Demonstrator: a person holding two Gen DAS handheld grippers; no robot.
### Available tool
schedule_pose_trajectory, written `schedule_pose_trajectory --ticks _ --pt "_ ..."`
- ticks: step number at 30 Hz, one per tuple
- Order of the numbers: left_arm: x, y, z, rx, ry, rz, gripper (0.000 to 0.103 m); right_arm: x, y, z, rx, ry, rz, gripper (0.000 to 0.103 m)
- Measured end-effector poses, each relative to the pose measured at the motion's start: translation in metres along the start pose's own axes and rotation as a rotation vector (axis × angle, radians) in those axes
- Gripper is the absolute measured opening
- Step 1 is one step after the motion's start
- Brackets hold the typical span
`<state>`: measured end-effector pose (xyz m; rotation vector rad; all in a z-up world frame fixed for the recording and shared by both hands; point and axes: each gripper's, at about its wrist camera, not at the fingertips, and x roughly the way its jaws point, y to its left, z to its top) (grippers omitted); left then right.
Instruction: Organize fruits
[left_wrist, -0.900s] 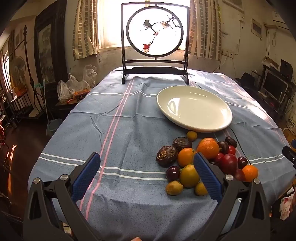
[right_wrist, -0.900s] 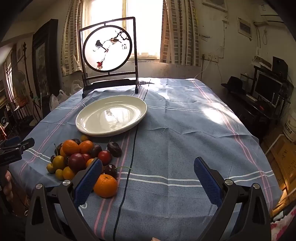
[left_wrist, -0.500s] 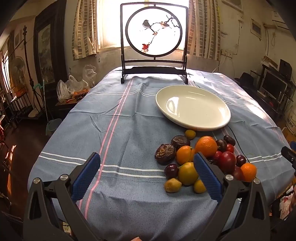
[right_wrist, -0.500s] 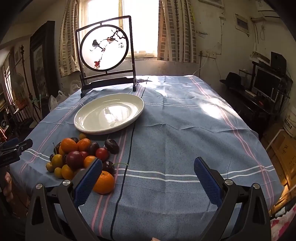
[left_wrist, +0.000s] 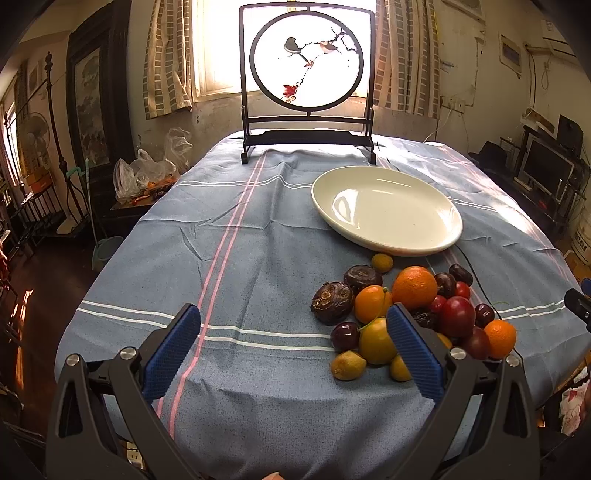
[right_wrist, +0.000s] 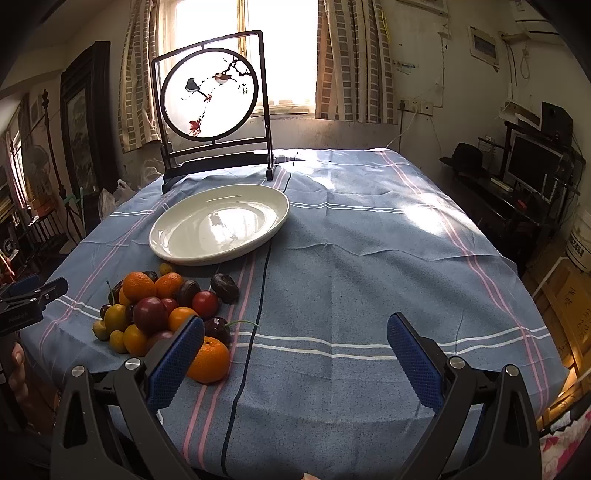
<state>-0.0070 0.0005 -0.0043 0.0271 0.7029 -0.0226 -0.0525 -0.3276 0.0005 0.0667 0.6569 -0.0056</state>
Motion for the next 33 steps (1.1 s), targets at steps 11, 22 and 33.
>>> schedule_pose_trajectory --ticks 11,22,33 --pt "0.0024 0.0 -0.0003 0.001 0.002 0.0 0.099 0.0007 0.002 -0.0012 -0.004 -0.003 -0.005 0.099" --pt "0.0032 0.0006 -0.0015 -0.002 0.004 -0.001 0.099 -0.0005 0.0027 -0.0024 -0.009 -0.006 -0.007 0.099" --pt "0.0031 0.0006 -0.0063 -0.005 0.003 -0.003 0.099 -0.0022 0.0052 -0.0036 -0.017 -0.006 -0.003 0.099"
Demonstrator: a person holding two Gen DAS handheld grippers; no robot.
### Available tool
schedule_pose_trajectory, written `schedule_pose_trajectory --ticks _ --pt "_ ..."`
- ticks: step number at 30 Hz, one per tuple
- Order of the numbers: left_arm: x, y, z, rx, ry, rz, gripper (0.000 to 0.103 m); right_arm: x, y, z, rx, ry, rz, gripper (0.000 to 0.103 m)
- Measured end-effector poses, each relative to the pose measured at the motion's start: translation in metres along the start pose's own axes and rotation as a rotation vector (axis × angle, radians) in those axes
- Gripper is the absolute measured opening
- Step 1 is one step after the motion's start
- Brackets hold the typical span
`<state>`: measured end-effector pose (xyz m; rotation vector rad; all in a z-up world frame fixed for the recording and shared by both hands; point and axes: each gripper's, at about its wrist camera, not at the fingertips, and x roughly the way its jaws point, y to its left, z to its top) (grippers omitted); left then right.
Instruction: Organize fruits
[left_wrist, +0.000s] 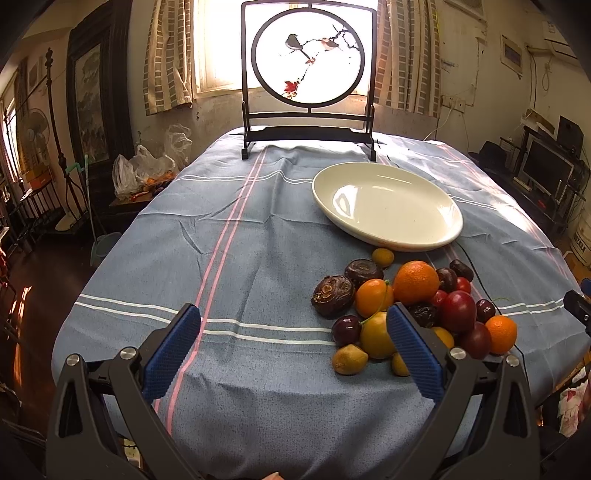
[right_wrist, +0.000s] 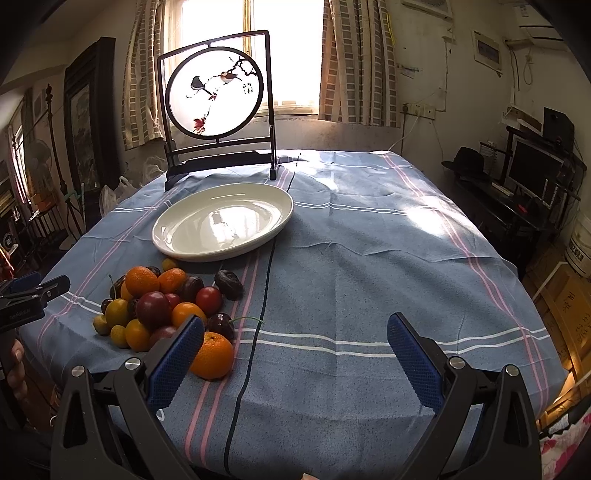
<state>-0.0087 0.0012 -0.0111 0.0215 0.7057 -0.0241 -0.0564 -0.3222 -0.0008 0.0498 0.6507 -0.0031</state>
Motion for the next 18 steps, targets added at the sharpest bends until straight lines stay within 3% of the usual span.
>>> schedule_pose_trajectory --ticks 18 --pt "-0.0012 0.0006 0.0005 0.001 -0.004 -0.002 0.099 0.0 0.0014 -0.0006 -0.002 0.009 0.023 0.099"
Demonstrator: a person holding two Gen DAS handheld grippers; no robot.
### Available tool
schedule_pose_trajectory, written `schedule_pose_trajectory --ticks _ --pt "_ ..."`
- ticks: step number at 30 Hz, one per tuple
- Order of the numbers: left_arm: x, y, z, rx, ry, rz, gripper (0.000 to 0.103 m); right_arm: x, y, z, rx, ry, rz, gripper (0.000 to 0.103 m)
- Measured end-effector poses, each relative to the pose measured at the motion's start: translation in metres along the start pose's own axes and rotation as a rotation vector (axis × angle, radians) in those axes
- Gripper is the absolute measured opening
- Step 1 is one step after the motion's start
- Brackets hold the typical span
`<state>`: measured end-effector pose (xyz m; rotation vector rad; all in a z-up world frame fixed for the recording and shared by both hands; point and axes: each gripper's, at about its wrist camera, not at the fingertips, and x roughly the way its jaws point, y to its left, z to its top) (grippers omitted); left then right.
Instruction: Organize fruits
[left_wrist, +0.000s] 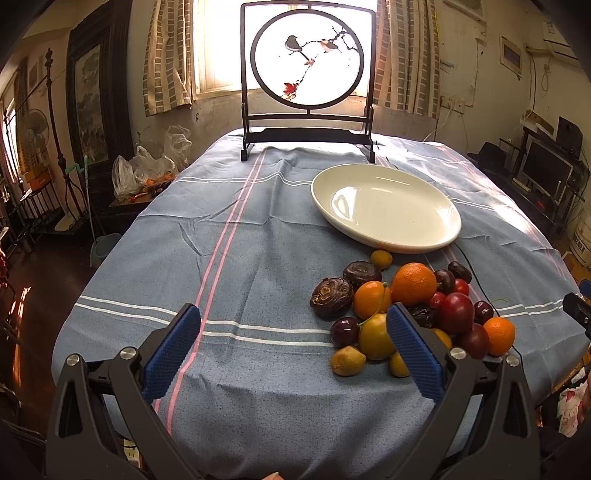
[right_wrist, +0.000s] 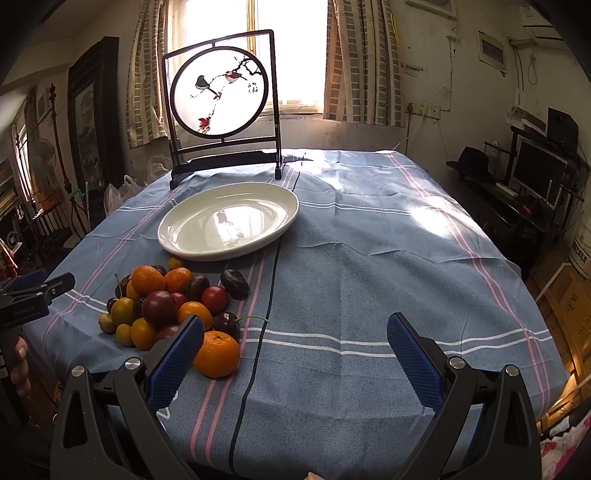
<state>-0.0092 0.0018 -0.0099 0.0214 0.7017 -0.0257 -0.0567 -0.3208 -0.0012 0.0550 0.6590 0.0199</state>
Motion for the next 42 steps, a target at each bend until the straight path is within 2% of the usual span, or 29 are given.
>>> schedule_pose_trajectory --ticks 20,22,27,29,30,32,35,37,42 --pt "0.001 0.0 -0.001 -0.005 0.003 0.006 0.099 0.0 0.005 -0.002 -0.012 -0.002 0.009 0.099" --pt "0.001 0.001 -0.002 -0.007 0.006 0.003 0.099 0.002 0.006 -0.004 -0.014 0.01 0.032 0.099" --pt "0.007 -0.001 -0.012 0.022 0.023 0.012 0.099 0.011 0.022 -0.013 -0.077 0.052 0.171 0.098" --pt "0.011 -0.001 -0.016 0.035 0.038 0.007 0.099 0.02 0.032 -0.016 -0.11 0.089 0.216 0.089" --pt "0.013 -0.002 -0.019 0.041 0.047 0.002 0.099 0.027 0.037 -0.018 -0.125 0.112 0.224 0.086" --pt "0.016 -0.004 -0.023 0.055 0.061 -0.007 0.099 0.041 0.047 -0.022 -0.149 0.161 0.237 0.07" --pt "0.017 -0.009 -0.026 0.083 0.067 -0.014 0.099 0.056 0.057 -0.025 -0.171 0.192 0.239 0.058" --pt "0.016 -0.013 -0.028 0.1 0.063 -0.022 0.099 0.064 0.062 -0.026 -0.18 0.206 0.234 0.055" --pt "0.016 -0.025 -0.032 0.163 0.063 -0.038 0.099 0.07 0.059 -0.027 -0.151 0.21 0.253 0.056"
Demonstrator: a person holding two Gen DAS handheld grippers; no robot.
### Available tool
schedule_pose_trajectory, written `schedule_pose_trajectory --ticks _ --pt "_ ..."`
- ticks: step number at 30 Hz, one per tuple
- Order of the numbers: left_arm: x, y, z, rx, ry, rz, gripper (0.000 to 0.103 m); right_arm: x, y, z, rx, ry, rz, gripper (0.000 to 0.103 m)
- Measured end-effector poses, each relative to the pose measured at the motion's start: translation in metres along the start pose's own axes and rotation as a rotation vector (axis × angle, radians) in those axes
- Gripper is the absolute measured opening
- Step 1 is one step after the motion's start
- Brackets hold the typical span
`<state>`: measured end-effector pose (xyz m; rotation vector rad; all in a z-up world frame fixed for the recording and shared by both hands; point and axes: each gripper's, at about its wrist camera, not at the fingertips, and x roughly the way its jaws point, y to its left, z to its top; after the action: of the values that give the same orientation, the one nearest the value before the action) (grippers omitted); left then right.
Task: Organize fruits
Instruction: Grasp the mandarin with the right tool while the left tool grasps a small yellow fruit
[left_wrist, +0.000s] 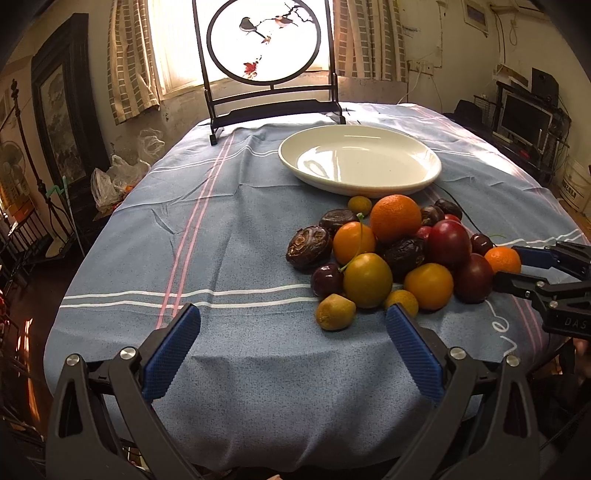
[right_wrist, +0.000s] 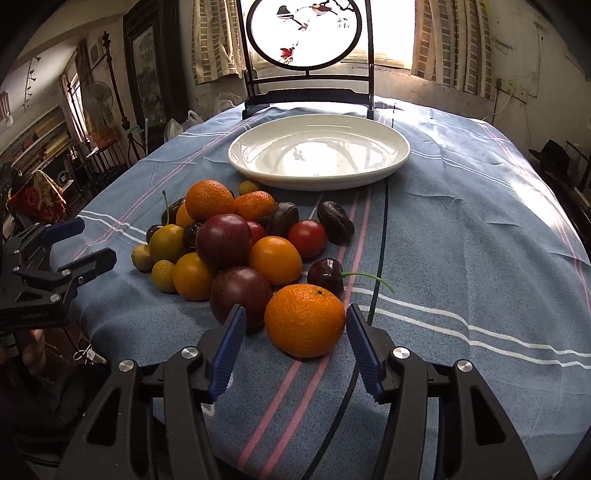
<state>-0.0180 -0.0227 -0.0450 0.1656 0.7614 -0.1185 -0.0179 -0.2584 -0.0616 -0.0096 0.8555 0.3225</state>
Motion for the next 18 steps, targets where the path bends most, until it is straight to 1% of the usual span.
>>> schedule_pose_trajectory --ticks 1,3,4,6,8,9,10,11,12,13,16,18 --pt "0.001 -0.002 -0.001 0.012 0.005 0.0 0.099 0.0 -0.002 -0.001 0.009 0.004 0.007 0.057" --pt "0.005 -0.006 -0.001 0.025 0.013 -0.001 0.099 0.0 -0.005 -0.001 0.021 0.011 -0.001 0.062" --pt "0.008 -0.007 -0.001 0.029 0.019 -0.003 0.099 0.001 -0.007 -0.001 0.028 0.015 -0.007 0.069" --pt "0.012 -0.008 -0.001 0.035 0.023 -0.018 0.099 0.003 -0.009 -0.001 0.039 0.018 0.001 0.07" --pt "0.018 -0.009 0.0 0.041 0.031 -0.012 0.099 0.005 -0.01 -0.001 0.039 0.016 0.014 0.07" --pt "0.021 -0.009 0.0 0.044 0.034 -0.006 0.099 0.005 -0.01 -0.001 0.04 0.014 0.03 0.068" --pt "0.024 -0.008 -0.001 0.046 0.04 0.006 0.099 0.004 -0.01 -0.002 0.04 0.013 0.056 0.056" --pt "0.025 -0.008 -0.001 0.046 0.046 0.013 0.099 0.003 -0.009 -0.002 0.037 0.007 0.05 0.054" --pt "0.026 -0.006 -0.001 0.045 0.048 0.009 0.099 0.001 -0.01 -0.003 0.036 -0.002 0.031 0.05" --pt "0.025 -0.004 -0.001 0.042 0.049 0.004 0.099 -0.001 -0.012 -0.003 0.044 -0.009 0.033 0.045" --pt "0.022 -0.001 -0.001 0.043 0.035 0.006 0.099 -0.012 -0.025 -0.004 0.101 -0.046 0.077 0.045" --pt "0.023 0.0 -0.001 0.047 0.037 -0.004 0.099 -0.021 -0.031 -0.005 0.111 -0.073 0.068 0.044"
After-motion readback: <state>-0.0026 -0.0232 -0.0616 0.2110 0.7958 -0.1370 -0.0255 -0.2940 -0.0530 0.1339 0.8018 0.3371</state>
